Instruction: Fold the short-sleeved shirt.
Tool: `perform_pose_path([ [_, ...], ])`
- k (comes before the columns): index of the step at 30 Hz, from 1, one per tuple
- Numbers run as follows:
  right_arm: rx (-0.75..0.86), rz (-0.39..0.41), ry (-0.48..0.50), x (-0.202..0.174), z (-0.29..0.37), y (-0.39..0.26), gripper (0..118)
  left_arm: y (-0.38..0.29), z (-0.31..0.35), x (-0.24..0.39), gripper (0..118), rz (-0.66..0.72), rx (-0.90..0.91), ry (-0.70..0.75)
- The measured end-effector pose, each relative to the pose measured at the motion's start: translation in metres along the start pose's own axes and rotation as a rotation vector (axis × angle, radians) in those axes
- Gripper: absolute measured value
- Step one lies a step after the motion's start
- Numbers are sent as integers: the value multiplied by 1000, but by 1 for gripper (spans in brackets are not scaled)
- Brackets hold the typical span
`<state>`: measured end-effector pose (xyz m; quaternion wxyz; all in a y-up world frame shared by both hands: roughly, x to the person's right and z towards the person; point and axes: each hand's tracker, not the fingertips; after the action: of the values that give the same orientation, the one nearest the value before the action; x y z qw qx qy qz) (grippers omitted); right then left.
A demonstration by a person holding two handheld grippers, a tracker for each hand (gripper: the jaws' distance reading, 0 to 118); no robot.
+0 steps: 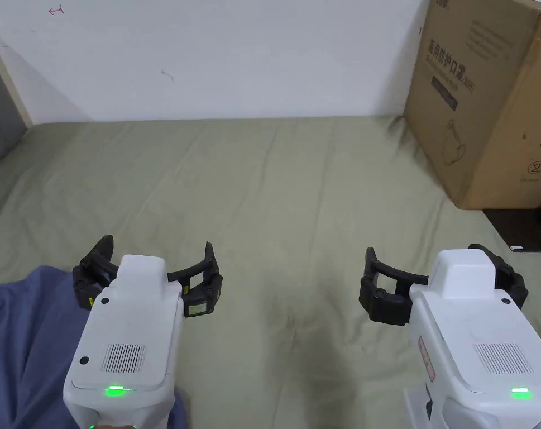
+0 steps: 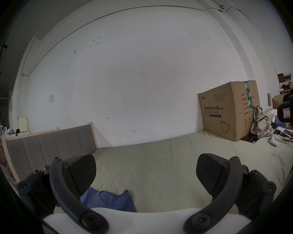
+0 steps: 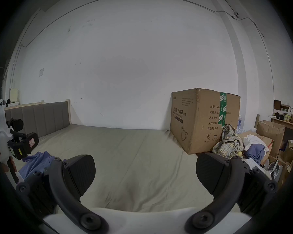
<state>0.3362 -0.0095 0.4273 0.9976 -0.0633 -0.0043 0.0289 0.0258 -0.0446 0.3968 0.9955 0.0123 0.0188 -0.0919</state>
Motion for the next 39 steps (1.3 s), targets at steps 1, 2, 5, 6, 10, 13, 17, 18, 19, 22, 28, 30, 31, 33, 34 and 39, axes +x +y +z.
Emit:
perform_pose_path([
  [1, -2, 1, 1, 0, 0, 0, 116, 0, 0, 0, 118, 2, -1, 0],
  [2, -3, 3, 1, 0, 0, 0, 116, 0, 0, -1, 118, 5, -3, 1],
  [5, -9, 9, 5, 0, 0, 0, 115, 1, 0, -1, 118, 23, -5, 3],
  [6, -17, 9, 8, 0, 0, 1, 113, 2, 1, -3, 116, 37, -10, -12],
  [10, -18, 1, -1, -1, 1, 2, 51, 5, 2, -1, 60, 54, -8, -25],
  [13, -20, 2, -14, -1, -1, 4, 0, 7, 0, 2, 2, 62, -18, -25],
  [17, -30, -12, -13, 4, 0, 5, 0, 9, 0, 1, 0, 91, -34, -38],
  [18, -29, -10, -23, 4, 0, 5, 0, 9, -1, 1, 0, 92, -38, -36],
  [19, -27, -10, -22, 4, 0, 6, 0, 9, -2, 1, 0, 94, -44, -34],
  [22, -27, -18, -14, 5, 0, 6, 0, 8, -1, -4, 0, 104, -53, -26],
  [28, -9, -15, 60, -17, -10, 13, 0, 5, 9, -33, 0, 106, -69, 48],
  [30, 2, -11, 113, -34, -16, 16, 0, 3, 16, -52, 0, 101, -72, 94],
  [31, 7, -7, 143, -45, -19, 18, 0, 2, 21, -62, 0, 95, -76, 125],
  [33, 17, -3, 198, -68, -25, 21, 0, 0, 31, -85, 0, 86, -84, 183],
  [34, 19, -2, 232, -81, -27, 23, 0, -1, 38, -98, 0, 80, -88, 216],
  [39, 32, 8, 377, -145, -32, 26, 0, -5, 76, -158, 0, 36, -112, 371],
])
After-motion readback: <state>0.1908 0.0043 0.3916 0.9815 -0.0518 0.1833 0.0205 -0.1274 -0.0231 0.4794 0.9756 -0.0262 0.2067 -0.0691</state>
